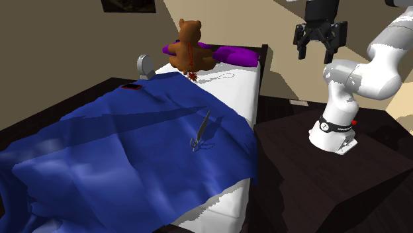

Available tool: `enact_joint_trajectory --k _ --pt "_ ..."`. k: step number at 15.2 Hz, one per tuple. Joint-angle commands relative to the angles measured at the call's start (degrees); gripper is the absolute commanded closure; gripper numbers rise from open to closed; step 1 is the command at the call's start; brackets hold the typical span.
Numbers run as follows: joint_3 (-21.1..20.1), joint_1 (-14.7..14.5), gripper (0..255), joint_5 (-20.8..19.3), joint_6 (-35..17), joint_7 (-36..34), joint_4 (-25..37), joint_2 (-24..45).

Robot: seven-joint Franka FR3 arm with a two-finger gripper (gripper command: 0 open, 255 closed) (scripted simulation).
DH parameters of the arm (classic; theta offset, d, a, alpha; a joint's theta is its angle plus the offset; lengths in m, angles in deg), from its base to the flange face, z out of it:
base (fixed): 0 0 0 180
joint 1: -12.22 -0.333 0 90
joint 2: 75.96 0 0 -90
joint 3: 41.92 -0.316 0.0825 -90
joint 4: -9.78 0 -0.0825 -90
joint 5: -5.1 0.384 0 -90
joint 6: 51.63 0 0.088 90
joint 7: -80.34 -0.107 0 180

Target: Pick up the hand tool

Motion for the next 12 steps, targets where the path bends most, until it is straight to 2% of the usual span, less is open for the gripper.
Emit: enact_joint_trajectory --k 1,7,12 --pt "0.00 0.00 0 0.00 0.00 0.00 0.00 0.00" --pt "6.08 -0.23 0 -5.72 -9.16 13.03 -5.92 2.57" --pt "11.35 -0.54 0 -9.59 -17.81 23.49 -8.38 7.75"
